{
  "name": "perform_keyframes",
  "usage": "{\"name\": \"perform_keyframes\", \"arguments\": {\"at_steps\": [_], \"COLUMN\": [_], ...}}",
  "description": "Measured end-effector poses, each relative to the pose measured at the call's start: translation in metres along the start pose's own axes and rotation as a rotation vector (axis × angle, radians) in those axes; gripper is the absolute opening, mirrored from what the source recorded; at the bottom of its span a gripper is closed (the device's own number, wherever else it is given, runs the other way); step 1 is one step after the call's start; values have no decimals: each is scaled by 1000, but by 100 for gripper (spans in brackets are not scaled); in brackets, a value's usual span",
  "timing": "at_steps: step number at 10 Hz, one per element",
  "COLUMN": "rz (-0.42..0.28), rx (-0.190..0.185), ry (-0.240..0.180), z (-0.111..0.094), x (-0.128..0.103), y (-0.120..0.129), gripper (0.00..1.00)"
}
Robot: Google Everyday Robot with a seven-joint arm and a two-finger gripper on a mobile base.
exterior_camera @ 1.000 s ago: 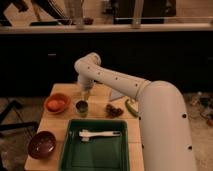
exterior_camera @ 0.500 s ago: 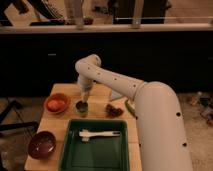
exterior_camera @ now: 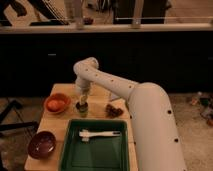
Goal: Stack cups into tray
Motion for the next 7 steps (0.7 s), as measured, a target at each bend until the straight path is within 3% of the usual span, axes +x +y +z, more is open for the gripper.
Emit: {"name": "perform_keyframes", "arguments": {"at_steps": [6,7], "rz": [3,5], "rx": [-83,-94], "ry": [-51,-55], "z": [42,46], "x": [-2,-1], "y": [15,17], "gripper": [57,50]}}
